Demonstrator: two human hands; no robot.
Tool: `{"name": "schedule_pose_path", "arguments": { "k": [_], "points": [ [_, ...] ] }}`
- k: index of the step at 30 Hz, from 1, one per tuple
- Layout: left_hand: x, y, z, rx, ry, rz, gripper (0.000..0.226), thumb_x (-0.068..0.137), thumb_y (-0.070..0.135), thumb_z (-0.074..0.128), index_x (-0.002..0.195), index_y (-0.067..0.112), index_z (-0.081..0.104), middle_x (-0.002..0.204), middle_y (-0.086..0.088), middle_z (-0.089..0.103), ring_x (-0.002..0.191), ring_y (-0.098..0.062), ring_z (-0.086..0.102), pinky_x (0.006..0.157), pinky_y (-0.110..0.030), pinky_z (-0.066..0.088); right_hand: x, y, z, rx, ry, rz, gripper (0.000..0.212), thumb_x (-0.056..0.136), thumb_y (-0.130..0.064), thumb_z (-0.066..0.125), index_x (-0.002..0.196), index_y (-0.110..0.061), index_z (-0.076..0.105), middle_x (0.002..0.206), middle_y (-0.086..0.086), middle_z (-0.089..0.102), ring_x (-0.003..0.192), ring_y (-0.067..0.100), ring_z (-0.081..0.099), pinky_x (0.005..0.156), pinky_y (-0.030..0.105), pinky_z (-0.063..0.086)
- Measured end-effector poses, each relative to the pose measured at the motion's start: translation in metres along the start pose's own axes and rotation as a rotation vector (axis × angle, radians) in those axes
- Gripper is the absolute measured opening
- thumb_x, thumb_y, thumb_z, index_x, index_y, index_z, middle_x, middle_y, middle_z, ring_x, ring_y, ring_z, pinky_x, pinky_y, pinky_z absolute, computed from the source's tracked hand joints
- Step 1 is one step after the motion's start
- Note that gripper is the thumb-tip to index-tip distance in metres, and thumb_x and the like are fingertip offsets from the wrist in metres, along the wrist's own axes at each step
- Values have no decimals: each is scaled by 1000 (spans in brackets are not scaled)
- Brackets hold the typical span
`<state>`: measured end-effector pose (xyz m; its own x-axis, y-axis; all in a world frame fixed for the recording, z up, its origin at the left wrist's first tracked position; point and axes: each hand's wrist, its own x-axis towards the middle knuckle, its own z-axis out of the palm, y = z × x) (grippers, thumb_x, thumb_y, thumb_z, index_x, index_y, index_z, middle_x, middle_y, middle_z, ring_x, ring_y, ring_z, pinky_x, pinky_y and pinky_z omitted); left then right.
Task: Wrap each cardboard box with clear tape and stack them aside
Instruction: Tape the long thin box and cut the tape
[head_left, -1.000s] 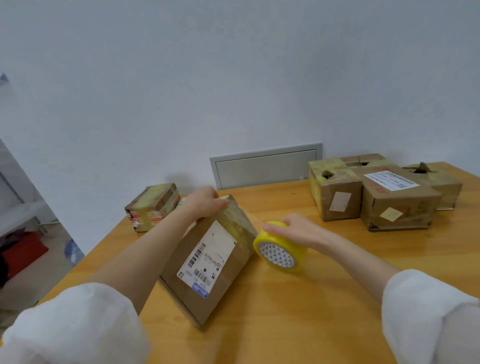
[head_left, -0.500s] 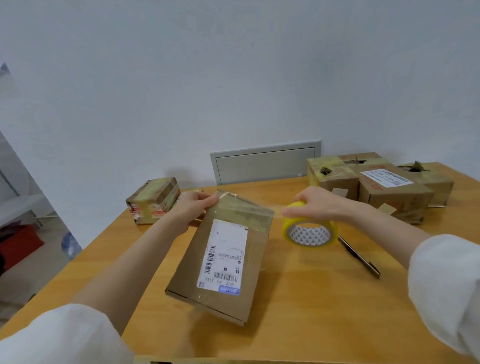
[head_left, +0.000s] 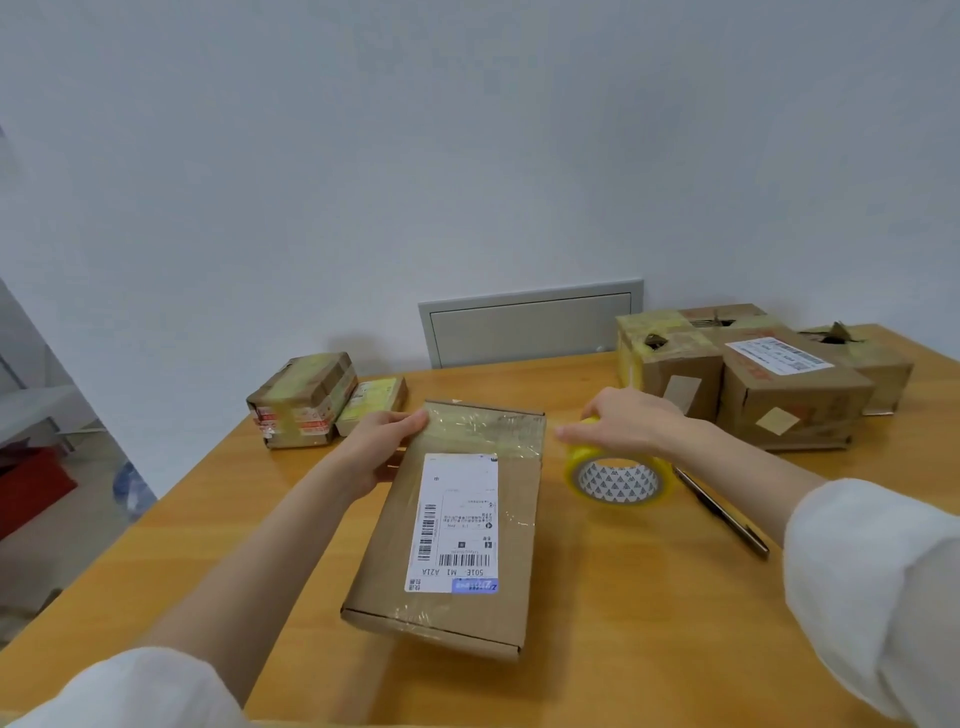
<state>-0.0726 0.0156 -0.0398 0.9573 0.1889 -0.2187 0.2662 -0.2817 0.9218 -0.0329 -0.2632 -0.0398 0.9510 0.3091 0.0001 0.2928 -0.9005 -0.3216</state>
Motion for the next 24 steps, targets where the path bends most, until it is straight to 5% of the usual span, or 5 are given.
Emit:
{"name": "schedule_pose_path", "arguments": {
  "k": [7,11,16,20,24],
  "points": [
    [6,-9,1,120,21,6,36,100,35,45,124,10,56,106,-8,65,92,-21,60,84,-37,51,15,-18,21,184,-31,39,72,83,-66,53,111,-2,68,107,12,71,81,26,69,68,36,55],
    [12,-12,26,538,204,123,40,99,28,49,132,6,44,127,-11,55,107,-22,54,82,-29,43,17,-28,27,204,-31,76,55,86,-59,55,89,-6,72,66,1,58,59,16,42,54,27,32],
    [12,-27,68,1001,-37,166,72,99,49,34,149,0,17,158,-21,7,145,-32,12,117,-43,19,20,-29,33,144,-14,125,47,91,-53,49,60,-19,38,55,-5,36,50,17,35,49,27,25],
    [2,-21,82,962,-258,199,85,94,61,34,153,10,2,160,-10,-8,148,-27,-2,120,-43,9,22,-27,32,145,-25,148,41,95,-43,43,63,-18,41,60,-3,40,54,17,37,52,29,28],
    [-12,-20,86,1072,-351,330,93,89,41,61,154,17,-1,160,-7,-10,148,-24,-2,118,-37,12,25,-26,34,136,-16,133,43,96,-43,42,62,-17,39,60,-2,39,54,18,37,51,30,28]
  ]
}}
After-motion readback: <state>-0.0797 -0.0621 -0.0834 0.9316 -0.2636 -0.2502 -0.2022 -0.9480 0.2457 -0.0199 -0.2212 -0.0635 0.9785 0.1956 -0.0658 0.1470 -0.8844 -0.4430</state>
